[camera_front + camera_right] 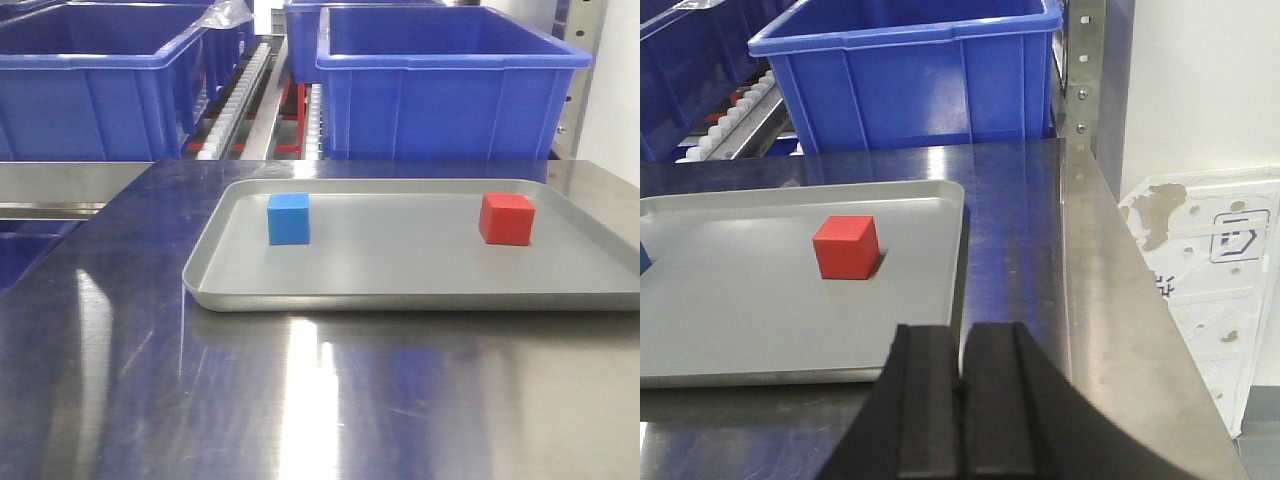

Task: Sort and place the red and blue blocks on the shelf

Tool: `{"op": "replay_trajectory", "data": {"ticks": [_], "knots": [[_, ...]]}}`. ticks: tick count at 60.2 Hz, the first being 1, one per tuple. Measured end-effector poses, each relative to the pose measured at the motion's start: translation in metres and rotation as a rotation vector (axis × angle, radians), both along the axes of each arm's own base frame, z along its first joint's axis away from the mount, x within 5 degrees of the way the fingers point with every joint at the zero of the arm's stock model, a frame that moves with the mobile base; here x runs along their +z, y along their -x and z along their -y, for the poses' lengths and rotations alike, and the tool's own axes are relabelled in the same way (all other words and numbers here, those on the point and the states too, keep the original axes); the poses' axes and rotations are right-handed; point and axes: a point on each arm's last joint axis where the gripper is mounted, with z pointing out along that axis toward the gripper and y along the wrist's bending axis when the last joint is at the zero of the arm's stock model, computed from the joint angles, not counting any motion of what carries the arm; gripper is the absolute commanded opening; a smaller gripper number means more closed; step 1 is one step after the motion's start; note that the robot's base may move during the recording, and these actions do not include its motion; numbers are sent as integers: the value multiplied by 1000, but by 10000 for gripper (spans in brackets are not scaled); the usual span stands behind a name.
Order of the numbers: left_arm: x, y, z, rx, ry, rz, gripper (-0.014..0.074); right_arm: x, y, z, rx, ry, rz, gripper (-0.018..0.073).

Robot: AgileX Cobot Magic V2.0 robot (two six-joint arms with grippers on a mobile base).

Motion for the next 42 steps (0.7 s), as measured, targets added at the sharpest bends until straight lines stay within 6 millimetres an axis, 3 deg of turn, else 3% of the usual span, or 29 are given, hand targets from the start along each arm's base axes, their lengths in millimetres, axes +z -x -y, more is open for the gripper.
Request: {"op": "replay_trajectory", "data": {"ticks": [42], "knots": [[0,0,0,0,0,0,140,0,0,0,0,0,0,73]]}}
